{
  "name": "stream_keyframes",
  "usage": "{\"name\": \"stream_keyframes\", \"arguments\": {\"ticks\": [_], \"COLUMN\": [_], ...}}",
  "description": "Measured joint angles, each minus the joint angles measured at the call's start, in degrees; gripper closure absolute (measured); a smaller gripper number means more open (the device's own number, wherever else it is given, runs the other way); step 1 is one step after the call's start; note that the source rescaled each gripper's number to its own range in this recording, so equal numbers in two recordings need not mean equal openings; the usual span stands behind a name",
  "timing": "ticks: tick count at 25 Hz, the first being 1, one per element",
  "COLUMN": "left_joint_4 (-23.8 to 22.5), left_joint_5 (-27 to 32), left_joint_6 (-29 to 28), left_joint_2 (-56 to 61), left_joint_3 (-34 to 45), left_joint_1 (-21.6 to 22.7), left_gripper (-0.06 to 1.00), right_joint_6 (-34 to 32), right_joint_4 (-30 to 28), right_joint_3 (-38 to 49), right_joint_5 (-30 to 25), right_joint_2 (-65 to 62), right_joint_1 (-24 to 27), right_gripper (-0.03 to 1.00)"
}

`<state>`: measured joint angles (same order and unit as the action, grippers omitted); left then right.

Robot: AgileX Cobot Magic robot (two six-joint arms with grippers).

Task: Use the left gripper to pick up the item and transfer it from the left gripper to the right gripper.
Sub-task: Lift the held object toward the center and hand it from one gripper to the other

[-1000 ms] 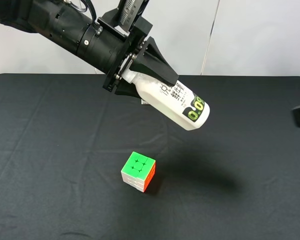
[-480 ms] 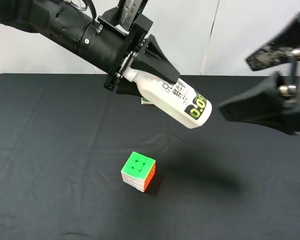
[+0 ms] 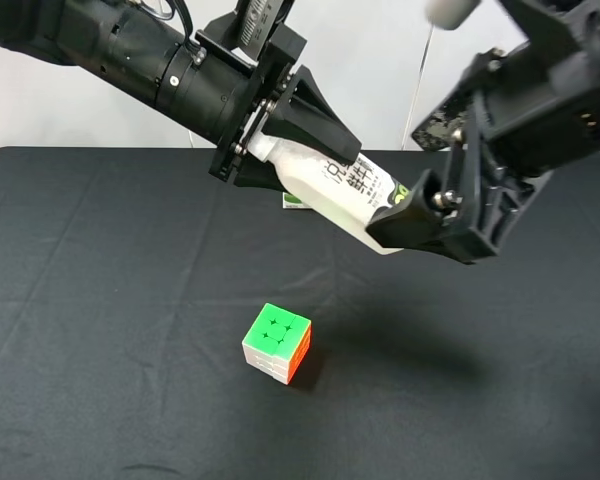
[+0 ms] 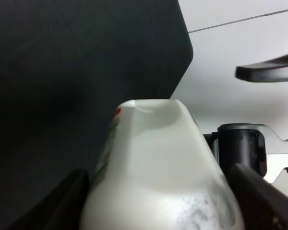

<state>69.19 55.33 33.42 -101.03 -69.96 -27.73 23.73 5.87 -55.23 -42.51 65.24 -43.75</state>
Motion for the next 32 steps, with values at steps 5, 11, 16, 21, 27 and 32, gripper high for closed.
{"name": "stream_keyframes", "arguments": {"ticks": [5, 11, 16, 21, 27, 32], "left_joint_4": [0.12, 0.17, 0.17, 0.44, 1.49, 1.49], "left_joint_5": [0.00, 0.67, 0.74, 0.79, 1.01, 1.18], "left_joint_6": [0.00, 0.41, 0.55, 1.05, 1.95, 2.08], "left_joint_2": [0.00, 0.00, 0.00, 0.00, 0.00, 0.00], "left_joint_3": [0.00, 0.00, 0.00, 0.00, 0.00, 0.00], "left_joint_1": [0.00, 0.00, 0.00, 0.00, 0.00, 0.00], "left_gripper": [0.93, 0.93, 0.93, 0.93, 0.93, 0.93], "right_joint_6": [0.26, 1.45, 1.66, 2.76, 2.99, 2.99], "right_joint_4": [0.00, -0.06, -0.11, -0.11, -0.11, -0.04], "right_joint_3": [-0.07, -0.07, -0.07, -0.07, -0.07, -0.07], "right_joint_5": [2.37, 4.74, 5.62, 6.57, 7.20, 7.62], "right_joint_2": [2.37, 6.09, 8.75, 10.06, 12.01, 12.11], "right_joint_1": [0.00, 0.00, 0.00, 0.00, 0.00, 0.00], "right_gripper": [-0.03, -0.03, -0.03, -0.03, -0.03, 0.03]}}
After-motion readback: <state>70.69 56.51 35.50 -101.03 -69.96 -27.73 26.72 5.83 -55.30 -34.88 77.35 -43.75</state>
